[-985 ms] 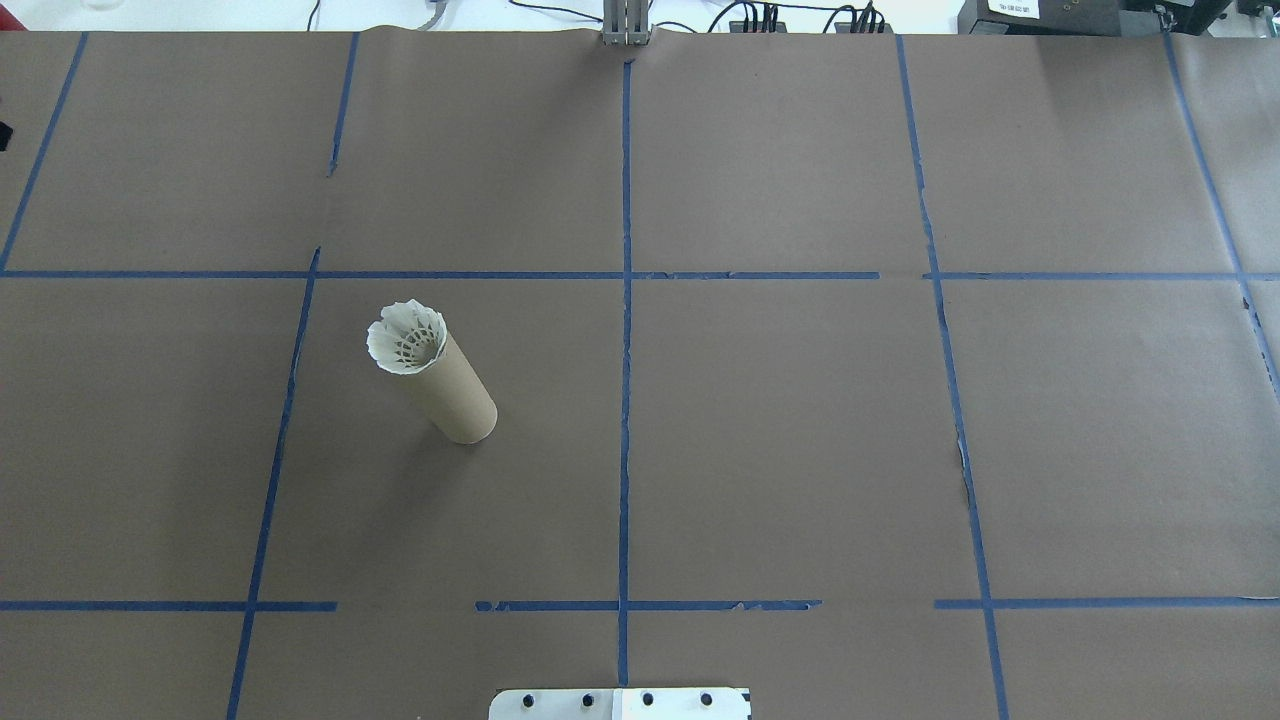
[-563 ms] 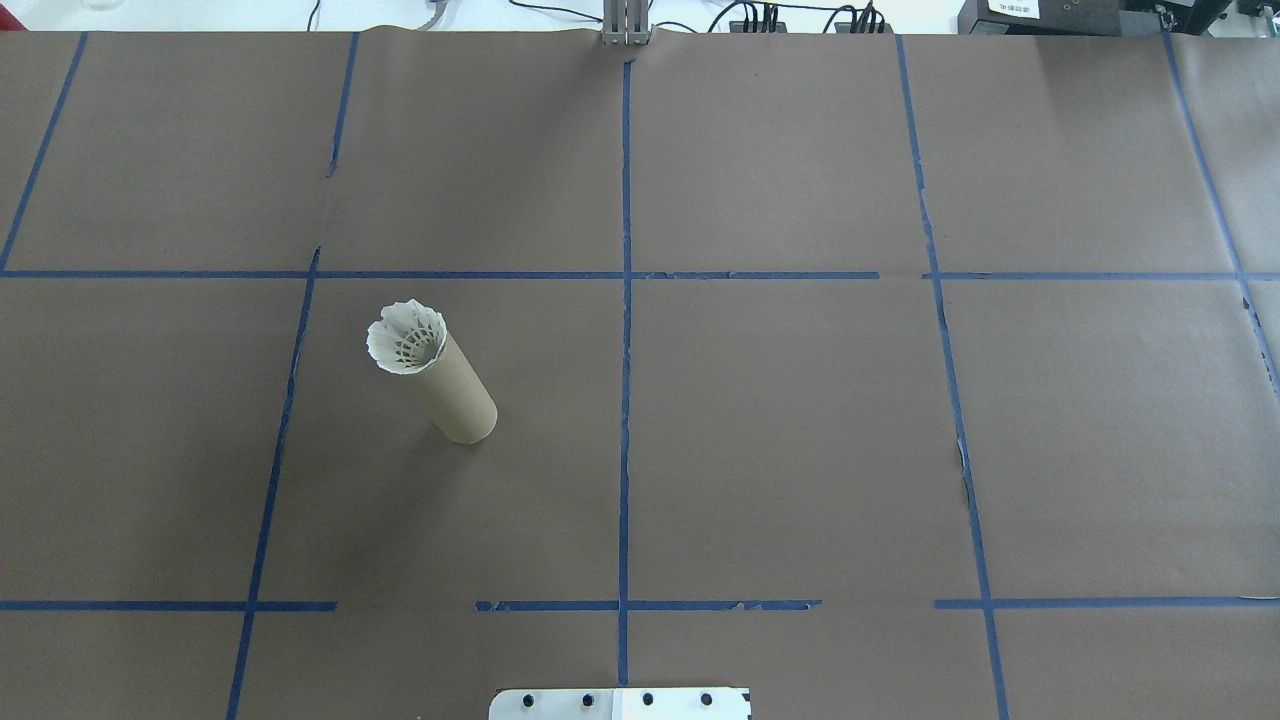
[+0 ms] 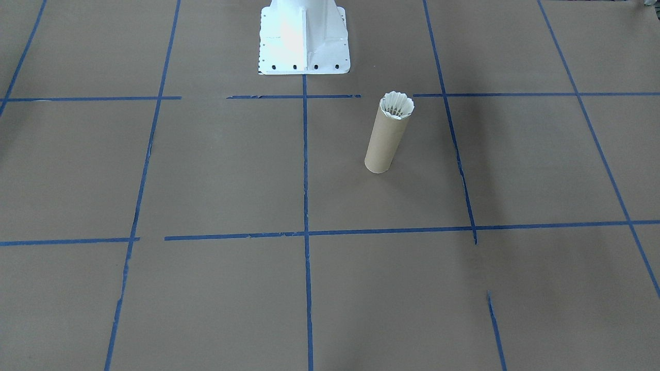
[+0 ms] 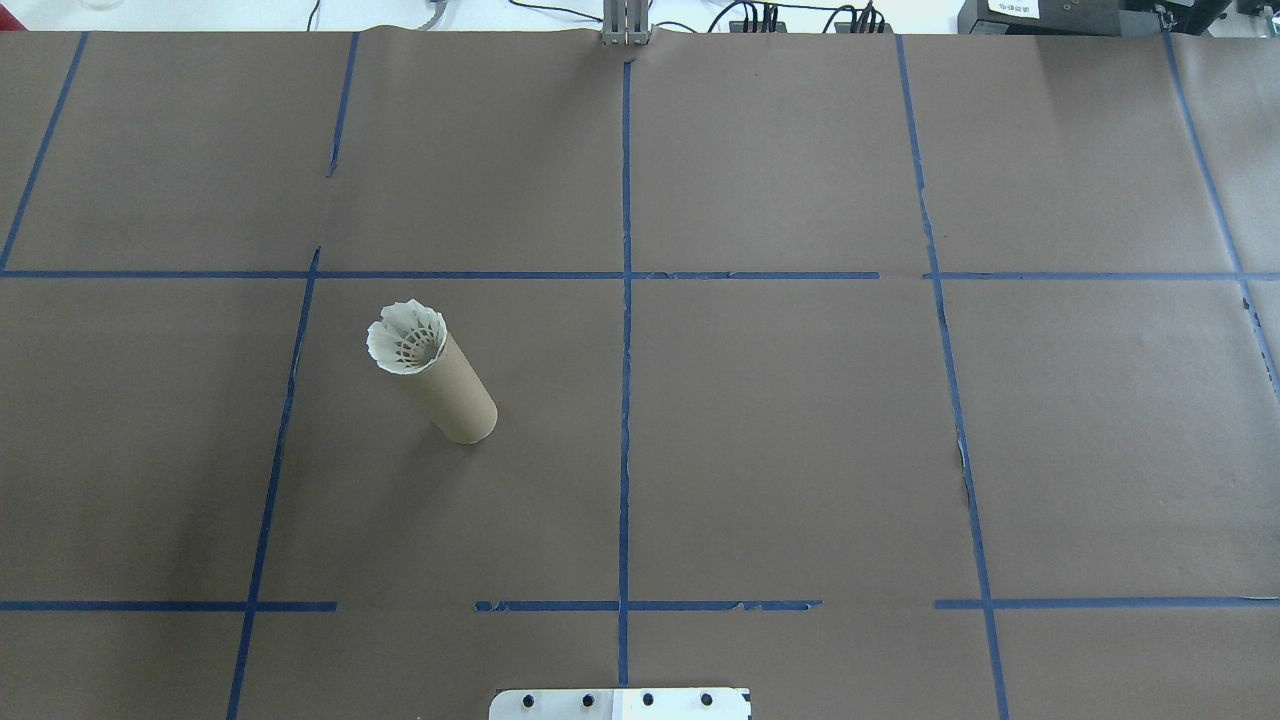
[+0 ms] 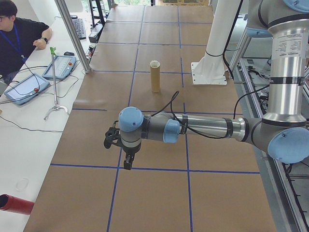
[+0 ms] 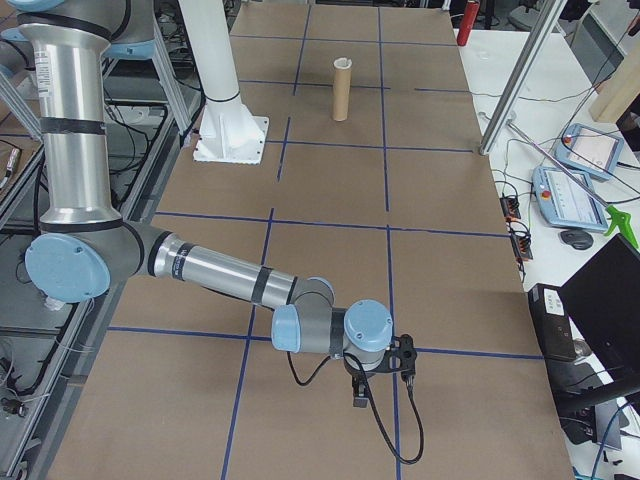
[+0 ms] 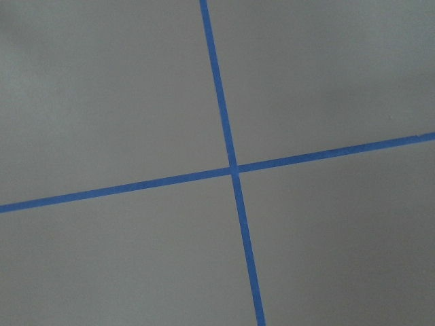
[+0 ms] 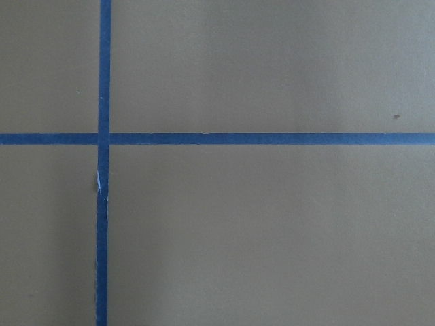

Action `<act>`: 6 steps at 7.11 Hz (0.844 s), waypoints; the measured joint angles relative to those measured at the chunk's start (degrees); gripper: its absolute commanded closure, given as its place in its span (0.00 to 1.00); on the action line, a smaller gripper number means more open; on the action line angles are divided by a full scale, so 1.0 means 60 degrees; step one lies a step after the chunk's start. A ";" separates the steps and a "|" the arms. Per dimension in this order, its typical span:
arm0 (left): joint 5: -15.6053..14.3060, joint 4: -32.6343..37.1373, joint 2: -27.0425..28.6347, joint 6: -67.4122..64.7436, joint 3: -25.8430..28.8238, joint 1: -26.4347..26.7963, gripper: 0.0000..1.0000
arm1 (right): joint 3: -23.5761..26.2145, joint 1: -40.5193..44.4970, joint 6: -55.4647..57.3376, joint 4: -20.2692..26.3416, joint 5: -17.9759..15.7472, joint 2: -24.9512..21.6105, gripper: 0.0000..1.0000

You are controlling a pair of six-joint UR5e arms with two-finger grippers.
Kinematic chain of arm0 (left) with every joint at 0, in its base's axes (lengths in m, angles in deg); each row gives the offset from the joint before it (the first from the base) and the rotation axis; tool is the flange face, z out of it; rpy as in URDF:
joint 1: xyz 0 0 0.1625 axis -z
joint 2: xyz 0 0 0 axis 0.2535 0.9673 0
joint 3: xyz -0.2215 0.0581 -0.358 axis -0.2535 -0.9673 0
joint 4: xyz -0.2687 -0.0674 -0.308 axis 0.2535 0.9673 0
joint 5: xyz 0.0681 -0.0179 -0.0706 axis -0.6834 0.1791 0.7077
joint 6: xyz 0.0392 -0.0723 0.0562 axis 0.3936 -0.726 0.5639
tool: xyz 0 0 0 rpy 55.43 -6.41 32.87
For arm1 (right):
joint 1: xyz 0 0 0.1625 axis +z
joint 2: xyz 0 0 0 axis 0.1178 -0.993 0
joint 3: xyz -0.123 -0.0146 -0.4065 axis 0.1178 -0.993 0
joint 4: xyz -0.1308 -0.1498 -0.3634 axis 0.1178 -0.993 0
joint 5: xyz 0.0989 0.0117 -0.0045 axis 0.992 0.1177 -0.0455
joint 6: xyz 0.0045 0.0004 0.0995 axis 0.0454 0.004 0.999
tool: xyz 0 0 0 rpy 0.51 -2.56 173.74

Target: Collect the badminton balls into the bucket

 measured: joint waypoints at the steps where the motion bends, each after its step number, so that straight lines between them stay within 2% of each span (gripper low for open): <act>1: 0.0032 -0.0202 -0.0077 -0.0001 0.0071 0.0026 0.00 | 0.0000 0.0000 0.0000 0.0000 0.0000 0.0000 0.00; 6: -0.0049 -0.1057 -0.0097 -0.0027 -0.0088 0.0069 0.00 | 0.0000 0.0000 0.0000 0.0000 0.0000 0.0000 0.00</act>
